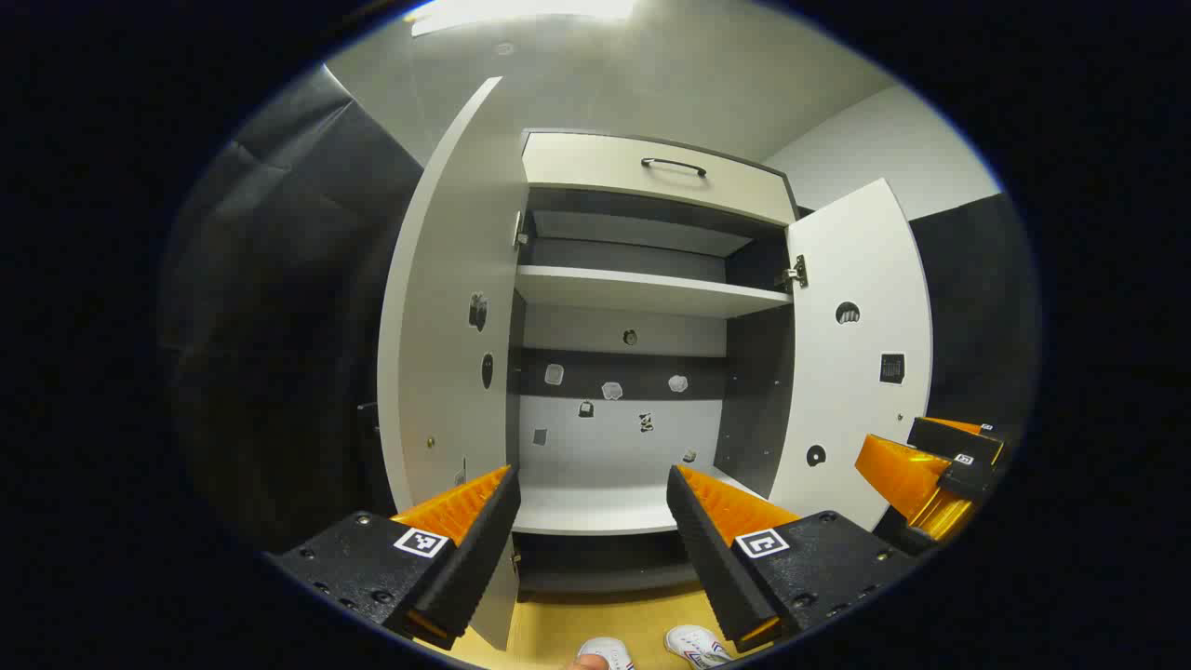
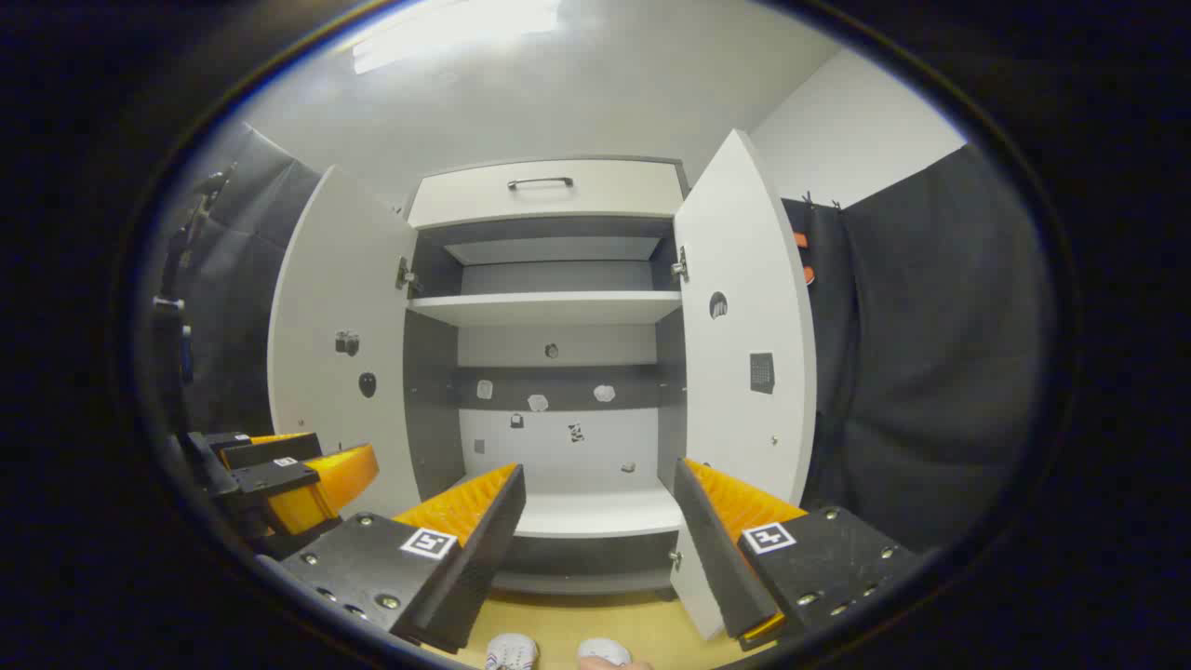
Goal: Grab one shoe with the right hand and put it into the shoe cabinet, grab the other shoe with the left hand and put it into the shoe cabinet; then close the right door with the right hand and the left door with the left hand.
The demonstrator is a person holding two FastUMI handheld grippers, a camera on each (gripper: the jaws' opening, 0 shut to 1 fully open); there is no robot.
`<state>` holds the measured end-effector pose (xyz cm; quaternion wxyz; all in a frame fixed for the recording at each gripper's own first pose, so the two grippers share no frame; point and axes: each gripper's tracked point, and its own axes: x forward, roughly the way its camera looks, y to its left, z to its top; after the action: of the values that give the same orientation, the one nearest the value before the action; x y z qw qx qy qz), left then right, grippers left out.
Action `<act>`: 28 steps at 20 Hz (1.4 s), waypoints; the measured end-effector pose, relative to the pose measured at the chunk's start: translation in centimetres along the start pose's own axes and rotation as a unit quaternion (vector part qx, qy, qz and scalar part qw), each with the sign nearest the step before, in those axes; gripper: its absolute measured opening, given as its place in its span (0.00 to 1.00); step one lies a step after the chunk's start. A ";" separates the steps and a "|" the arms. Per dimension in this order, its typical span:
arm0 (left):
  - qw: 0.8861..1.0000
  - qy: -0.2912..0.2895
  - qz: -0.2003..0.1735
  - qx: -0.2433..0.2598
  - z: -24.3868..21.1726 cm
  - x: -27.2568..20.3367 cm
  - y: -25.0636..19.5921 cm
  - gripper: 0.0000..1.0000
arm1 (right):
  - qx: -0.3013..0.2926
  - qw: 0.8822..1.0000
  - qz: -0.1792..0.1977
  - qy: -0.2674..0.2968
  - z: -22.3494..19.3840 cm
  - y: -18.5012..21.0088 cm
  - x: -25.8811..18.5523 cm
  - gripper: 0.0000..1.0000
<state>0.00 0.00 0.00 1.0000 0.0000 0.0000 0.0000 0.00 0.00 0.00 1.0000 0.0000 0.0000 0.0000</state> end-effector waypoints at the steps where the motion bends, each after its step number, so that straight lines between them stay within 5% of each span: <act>1: 1.000 0.000 0.001 -0.001 0.0 0.1 0.1 0.99 | -0.001 1.000 0.000 0.001 -0.1 -0.1 0.1 0.93; 9: 1.000 0.003 0.009 0.003 -0.1 -0.2 0.6 0.96 | -0.019 0.999 0.013 0.032 -3.3 0.5 0.6 0.94; 19: 0.999 0.008 0.030 0.010 -0.3 0.0 1.9 0.96 | -0.047 0.991 0.029 0.126 -13.9 1.3 1.4 0.92; 24: 0.999 0.013 0.034 0.008 -0.7 0.2 2.4 0.96 | -0.046 0.970 0.042 0.237 -24.4 1.7 0.5 0.84; 28: 0.999 0.019 0.037 0.004 -1.2 0.5 3.0 0.96 | -0.055 0.929 0.046 0.364 -34.6 1.2 -1.6 0.76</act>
<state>0.52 2.95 -1.16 0.9991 0.0040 0.0188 0.0373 -1.59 1.15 -34.56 0.9285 -0.0554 0.3643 0.0456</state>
